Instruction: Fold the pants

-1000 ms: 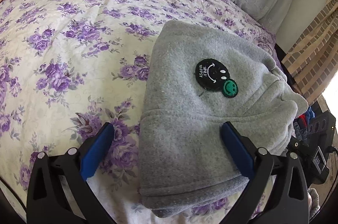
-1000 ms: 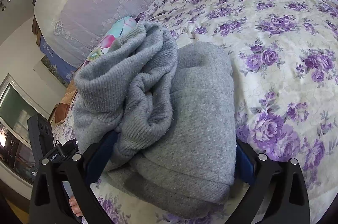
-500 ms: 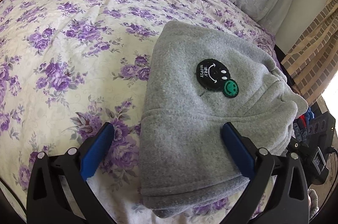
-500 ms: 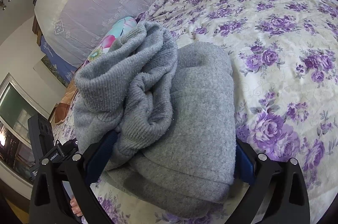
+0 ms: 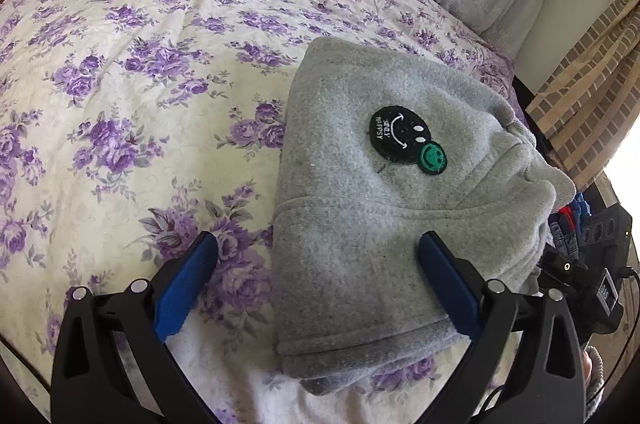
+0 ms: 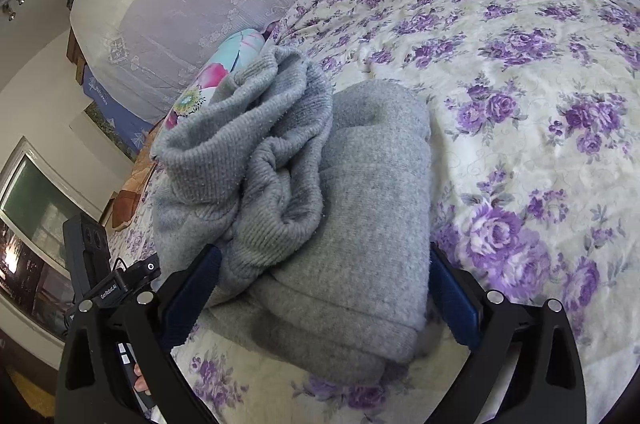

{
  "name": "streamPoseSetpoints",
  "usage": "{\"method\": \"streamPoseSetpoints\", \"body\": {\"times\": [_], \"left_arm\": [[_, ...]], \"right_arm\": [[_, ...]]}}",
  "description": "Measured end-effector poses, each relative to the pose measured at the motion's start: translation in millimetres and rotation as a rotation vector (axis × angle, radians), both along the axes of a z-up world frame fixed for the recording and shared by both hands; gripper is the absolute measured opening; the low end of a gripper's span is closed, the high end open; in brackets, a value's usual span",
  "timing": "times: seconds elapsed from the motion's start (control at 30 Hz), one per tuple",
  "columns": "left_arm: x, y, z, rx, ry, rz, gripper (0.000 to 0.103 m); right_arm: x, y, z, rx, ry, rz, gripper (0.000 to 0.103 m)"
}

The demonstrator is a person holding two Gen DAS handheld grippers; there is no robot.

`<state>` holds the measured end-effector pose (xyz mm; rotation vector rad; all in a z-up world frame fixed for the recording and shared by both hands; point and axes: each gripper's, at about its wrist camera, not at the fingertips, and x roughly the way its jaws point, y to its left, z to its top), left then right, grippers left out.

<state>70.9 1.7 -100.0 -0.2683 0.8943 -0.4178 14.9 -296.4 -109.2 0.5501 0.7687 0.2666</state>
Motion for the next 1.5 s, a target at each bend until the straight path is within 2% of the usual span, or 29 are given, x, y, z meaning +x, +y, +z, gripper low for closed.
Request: {"method": "streamPoseSetpoints", "body": {"times": [0.1,0.2,0.4,0.5,0.57,0.67,0.8,0.97,1.03,1.1,1.17,1.23,1.3,1.33,1.43,1.5], "left_arm": [[-7.4,5.1,-0.2,0.013,0.001,-0.014,0.098],[-15.4,10.0,-0.4,0.011,-0.008,-0.017,0.098],[-15.3,9.5,-2.4,0.013,-0.010,-0.017,0.099],[-16.8,8.7,-1.9,0.011,-0.010,-0.017,0.099],[-16.4,9.5,-2.4,0.010,-0.008,-0.018,0.099],[-18.1,6.6,-1.7,0.017,-0.011,-0.027,0.099],[-18.0,7.3,-2.0,0.012,-0.008,-0.027,0.099],[-16.9,9.8,-2.0,0.002,-0.006,-0.024,0.099],[-17.1,9.5,-1.9,0.001,-0.006,-0.024,0.099],[-17.1,9.5,-2.0,0.002,-0.006,-0.024,0.099],[-17.2,9.5,-2.0,0.003,-0.007,-0.024,0.099],[-17.2,9.2,-2.3,0.005,-0.006,-0.027,0.099],[-16.7,8.6,-2.3,0.013,-0.009,-0.037,0.099],[-16.8,8.0,-2.3,0.016,-0.009,-0.040,0.099],[-16.2,7.7,-2.4,0.016,-0.008,-0.040,0.099],[-16.2,7.7,-2.4,0.010,-0.007,-0.032,0.099]], "right_arm": [[-15.2,0.8,8.8,-0.055,-0.029,-0.046,0.099],[-34.5,7.2,27.5,-0.142,-0.113,-0.086,0.099],[-31.4,57.1,64.5,-0.325,-0.236,0.014,0.099],[-9.9,80.5,61.8,-0.437,-0.197,0.027,0.099],[4.9,86.1,42.5,-0.522,-0.080,0.037,0.099],[-8.8,68.3,29.2,-0.467,-0.061,0.066,0.099],[-24.6,64.6,30.2,-0.496,-0.039,0.039,0.099],[-34.9,76.6,78.4,-0.505,-0.224,0.001,0.099],[-21.9,90.1,88.7,-0.550,-0.249,0.034,0.099],[-4.9,100.3,84.5,-0.627,-0.235,0.034,0.099],[10.2,98.1,65.2,-0.667,-0.153,0.030,0.099],[13.6,81.0,39.2,-0.604,-0.072,0.044,0.099],[1.8,60.6,31.1,-0.476,-0.073,0.044,0.099],[-3.1,57.8,28.8,-0.459,-0.068,0.048,0.099],[-9.6,62.6,35.8,-0.487,-0.072,0.040,0.099],[-17.3,70.9,53.9,-0.515,-0.147,0.026,0.099]]}}
